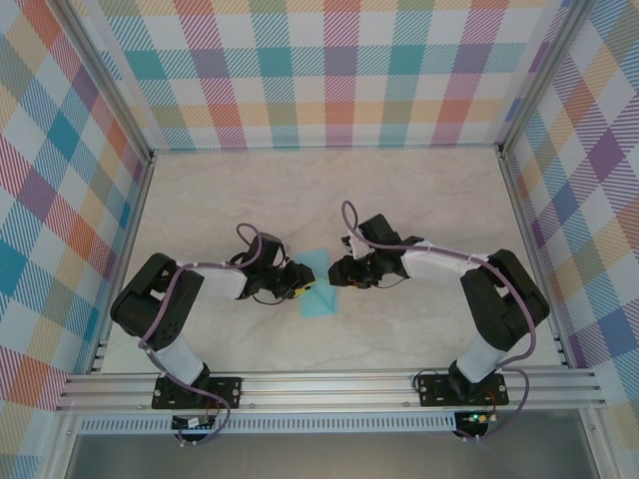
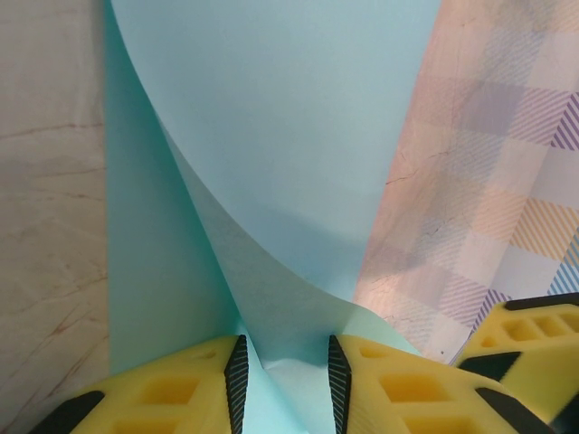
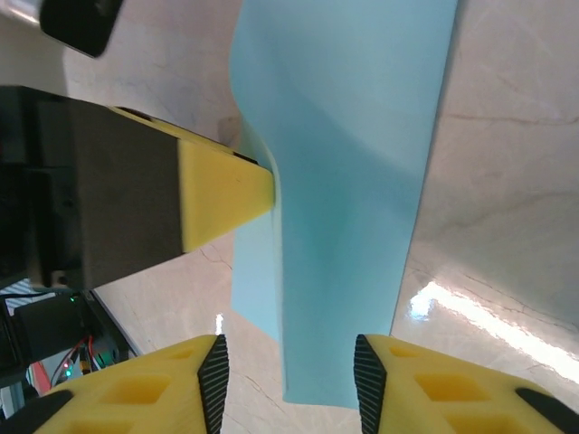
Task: Fold a paper plane with a square sheet of paper (pick it up from the middle)
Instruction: Fold the triangle a second time at the center of the table.
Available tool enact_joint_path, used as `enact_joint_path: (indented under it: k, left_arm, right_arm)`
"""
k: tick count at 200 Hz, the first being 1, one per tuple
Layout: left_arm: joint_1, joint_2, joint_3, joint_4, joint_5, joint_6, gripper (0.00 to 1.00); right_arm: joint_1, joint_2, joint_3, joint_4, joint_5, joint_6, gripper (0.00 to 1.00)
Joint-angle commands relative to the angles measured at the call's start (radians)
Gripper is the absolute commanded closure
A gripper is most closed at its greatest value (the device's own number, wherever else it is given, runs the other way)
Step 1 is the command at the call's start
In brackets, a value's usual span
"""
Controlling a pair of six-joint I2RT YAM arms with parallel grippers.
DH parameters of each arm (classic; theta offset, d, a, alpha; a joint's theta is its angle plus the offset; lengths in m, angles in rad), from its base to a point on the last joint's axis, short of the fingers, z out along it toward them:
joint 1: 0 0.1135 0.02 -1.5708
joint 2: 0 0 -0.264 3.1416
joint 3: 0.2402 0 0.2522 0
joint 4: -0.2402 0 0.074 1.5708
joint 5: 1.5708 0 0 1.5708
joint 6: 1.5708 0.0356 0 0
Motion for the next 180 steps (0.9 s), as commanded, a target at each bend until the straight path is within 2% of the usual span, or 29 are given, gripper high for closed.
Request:
enact_joint_path:
  k: [1, 38, 78, 129, 180]
  left_arm:
    - [-0.015, 0.004, 0.015, -0.015, -0.023, 0.006, 0.67]
    - [-0.015, -0.004, 0.014, -0.018, -0.023, 0.007, 0.67]
    - [-0.015, -0.049, 0.014, -0.05, -0.028, 0.02, 0.66]
    - [-0.015, -0.16, 0.005, -0.169, -0.075, 0.086, 0.59]
    - [-0.017, -0.201, -0.01, -0.123, -0.047, 0.104, 0.57]
  right_arm:
    - [-0.002, 0.026, 0.036, -0.036, -0.039, -0.04, 0.61]
    - [-0.002, 0.036, 0.033, -0.001, -0.056, -0.03, 0.75]
    - [-0.002, 0.044, 0.038, 0.016, -0.019, -0.04, 0.9]
    - [-0.002, 0.085, 0.062, 0.009, -0.002, -0.089, 0.94]
    - [-0.002, 0.132, 0.108, -0.004, -0.018, -0.122, 0.93]
